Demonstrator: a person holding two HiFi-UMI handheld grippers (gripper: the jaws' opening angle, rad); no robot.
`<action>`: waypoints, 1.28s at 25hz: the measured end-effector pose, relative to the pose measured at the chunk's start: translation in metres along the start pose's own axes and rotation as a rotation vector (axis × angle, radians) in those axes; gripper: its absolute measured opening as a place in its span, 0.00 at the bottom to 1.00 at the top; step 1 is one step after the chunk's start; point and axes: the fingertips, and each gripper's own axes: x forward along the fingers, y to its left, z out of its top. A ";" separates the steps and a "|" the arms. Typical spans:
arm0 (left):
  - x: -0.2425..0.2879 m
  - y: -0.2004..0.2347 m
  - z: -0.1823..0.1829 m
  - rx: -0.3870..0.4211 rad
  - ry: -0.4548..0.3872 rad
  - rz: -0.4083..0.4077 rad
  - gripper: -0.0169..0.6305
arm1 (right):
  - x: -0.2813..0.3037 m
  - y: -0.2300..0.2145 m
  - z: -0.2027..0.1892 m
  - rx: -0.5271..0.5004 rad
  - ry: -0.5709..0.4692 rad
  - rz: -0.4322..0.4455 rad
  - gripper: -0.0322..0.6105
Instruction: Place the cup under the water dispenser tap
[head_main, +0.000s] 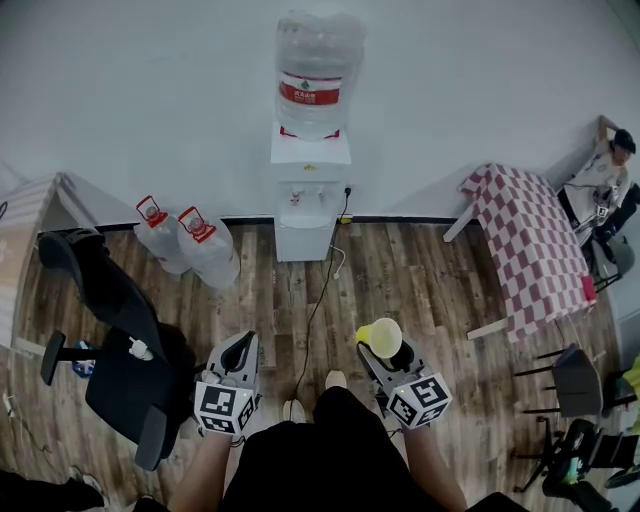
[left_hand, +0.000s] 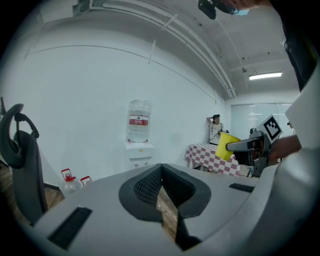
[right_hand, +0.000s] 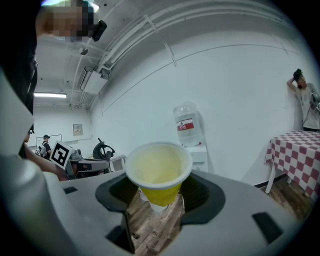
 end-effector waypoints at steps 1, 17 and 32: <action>0.002 0.000 0.000 0.004 0.003 0.001 0.05 | 0.001 -0.002 0.000 0.001 0.002 0.001 0.46; 0.103 0.006 0.030 0.014 0.039 0.041 0.05 | 0.076 -0.089 0.026 0.022 0.021 0.066 0.46; 0.214 0.006 0.067 0.004 0.062 0.141 0.05 | 0.156 -0.187 0.054 0.027 0.061 0.199 0.46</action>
